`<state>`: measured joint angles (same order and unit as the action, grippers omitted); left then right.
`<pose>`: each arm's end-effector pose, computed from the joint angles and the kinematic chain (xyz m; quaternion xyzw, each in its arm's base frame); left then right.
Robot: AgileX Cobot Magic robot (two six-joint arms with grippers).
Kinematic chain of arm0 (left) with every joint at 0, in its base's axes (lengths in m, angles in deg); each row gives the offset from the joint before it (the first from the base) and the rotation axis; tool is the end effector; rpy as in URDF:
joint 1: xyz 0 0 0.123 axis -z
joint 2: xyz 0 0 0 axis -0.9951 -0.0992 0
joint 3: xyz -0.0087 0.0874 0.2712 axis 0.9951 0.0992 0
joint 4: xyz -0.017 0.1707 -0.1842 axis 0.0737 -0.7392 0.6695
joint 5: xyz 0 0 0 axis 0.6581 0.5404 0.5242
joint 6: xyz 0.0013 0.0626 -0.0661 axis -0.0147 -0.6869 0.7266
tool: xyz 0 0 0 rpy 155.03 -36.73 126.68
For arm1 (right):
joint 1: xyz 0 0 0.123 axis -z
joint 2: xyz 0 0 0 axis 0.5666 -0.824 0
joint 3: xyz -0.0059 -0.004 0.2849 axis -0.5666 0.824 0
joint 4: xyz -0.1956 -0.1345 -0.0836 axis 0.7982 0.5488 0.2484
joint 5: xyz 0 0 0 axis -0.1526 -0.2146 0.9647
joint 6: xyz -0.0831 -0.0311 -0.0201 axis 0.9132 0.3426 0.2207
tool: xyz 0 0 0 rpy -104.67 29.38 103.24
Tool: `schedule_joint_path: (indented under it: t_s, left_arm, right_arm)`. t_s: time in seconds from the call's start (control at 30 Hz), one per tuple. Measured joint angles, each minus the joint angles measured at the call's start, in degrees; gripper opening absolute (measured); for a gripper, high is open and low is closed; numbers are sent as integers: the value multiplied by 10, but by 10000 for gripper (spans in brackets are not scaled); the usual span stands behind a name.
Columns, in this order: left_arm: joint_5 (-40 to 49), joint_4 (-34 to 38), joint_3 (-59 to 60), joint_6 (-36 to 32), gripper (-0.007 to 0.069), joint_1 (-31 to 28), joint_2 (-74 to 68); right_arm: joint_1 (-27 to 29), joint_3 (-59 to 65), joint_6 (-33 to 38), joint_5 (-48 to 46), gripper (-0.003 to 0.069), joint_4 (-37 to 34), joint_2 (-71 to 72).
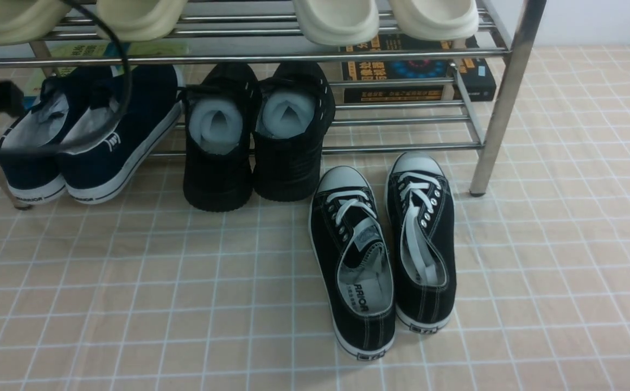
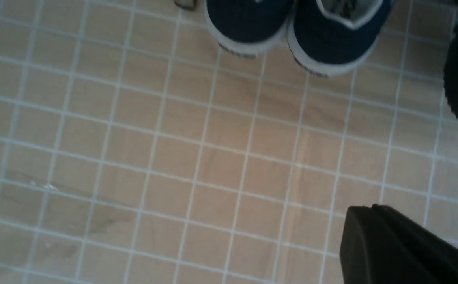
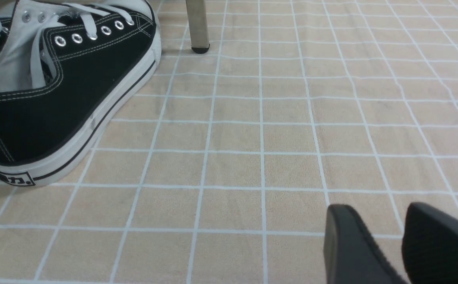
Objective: Take the shoes off the shelf from the light coffee tablecloth by hand.
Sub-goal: 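Grasp the leftmost shoe on the bottom shelf of the shoe rack with the left gripper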
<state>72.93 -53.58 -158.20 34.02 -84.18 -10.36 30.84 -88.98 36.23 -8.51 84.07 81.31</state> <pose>0.2559 0.0121 0.3953 -0.1044 0.9487 0.0397 0.2958 0.0520 0.0039 0.1740 -0.0052 0.8064 0.0371 0.5902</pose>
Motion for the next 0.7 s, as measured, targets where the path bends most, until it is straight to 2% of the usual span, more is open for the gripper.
schedule_joint_path:
  t_s: [0.13, 0.17, 0.3, 0.33, 0.4, 0.57, 0.7]
  left_arm:
    - [23, -9, -37, -2, 9, -37, -28]
    - [29, 1, -43, -13, 11, -67, -44]
    - [34, 78, -44, -55, 12, -165, -83]
    - [32, 83, -44, -57, 12, -169, -84]
    - [11, 139, -44, -73, 15, -209, -105]
    - [-79, 214, -44, -116, 28, -222, -158]
    - [-121, 254, -44, -157, 78, -222, -196]
  right_arm:
    - [0, 0, 0, 0, 235, 0, 0]
    - [0, 0, 0, 0, 236, 0, 0]
    - [0, 0, 0, 0, 237, 0, 0]
    - [0, 0, 0, 0, 237, 0, 0]
    - [0, 0, 0, 0, 237, 0, 0]
    - [0, 0, 0, 0, 237, 0, 0]
    - [0, 0, 0, 0, 239, 0, 0]
